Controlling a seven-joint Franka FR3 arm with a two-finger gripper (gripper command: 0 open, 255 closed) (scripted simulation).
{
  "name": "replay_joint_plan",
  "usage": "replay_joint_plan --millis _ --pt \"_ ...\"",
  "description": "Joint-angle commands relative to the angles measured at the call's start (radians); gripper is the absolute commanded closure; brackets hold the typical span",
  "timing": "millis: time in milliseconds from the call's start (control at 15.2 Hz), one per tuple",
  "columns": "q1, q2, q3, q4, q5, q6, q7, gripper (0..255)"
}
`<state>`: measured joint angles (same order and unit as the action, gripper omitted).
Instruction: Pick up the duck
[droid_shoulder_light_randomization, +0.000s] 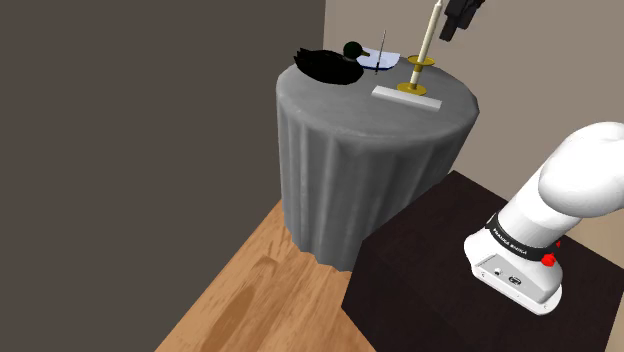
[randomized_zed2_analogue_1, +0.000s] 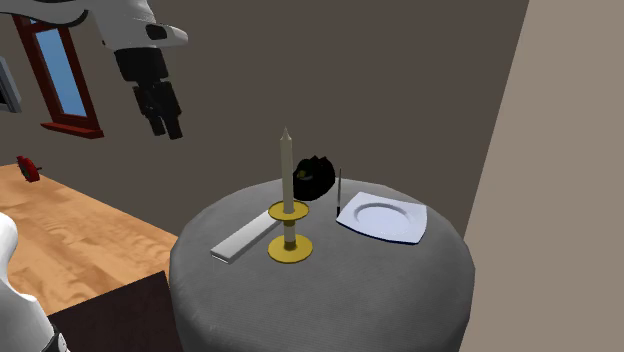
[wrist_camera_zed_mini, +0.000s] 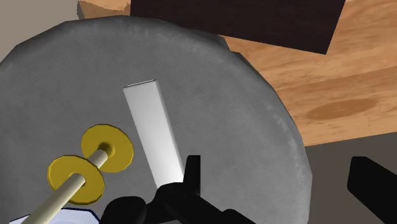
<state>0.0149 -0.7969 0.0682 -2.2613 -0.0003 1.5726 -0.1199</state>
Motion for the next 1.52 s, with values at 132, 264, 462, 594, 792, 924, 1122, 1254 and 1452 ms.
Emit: replay_joint_plan --millis 132,264,462,594,792,924,1122,1254,1452 --pt "-0.008 0.081 0.001 0.037 -0.010 0.033 0.000 0" --pt "-0.017 0.163 0.003 0.080 -0.020 0.062 0.002 0" --pt "-0.028 0.286 0.005 0.153 -0.037 0.095 0.005 0" --pt "-0.035 0.368 0.007 0.209 -0.049 0.111 0.008 0" --pt "-0.045 0.493 0.010 0.302 -0.067 0.126 0.014 0" --pt "-0.050 0.577 0.011 0.371 -0.080 0.129 0.018 0" --pt "-0.056 0.704 0.013 0.487 -0.101 0.124 0.024 0" --pt "-0.058 0.791 0.012 0.574 -0.115 0.114 0.028 0" --pt "-0.058 0.927 0.010 0.720 -0.136 0.087 0.031 0"
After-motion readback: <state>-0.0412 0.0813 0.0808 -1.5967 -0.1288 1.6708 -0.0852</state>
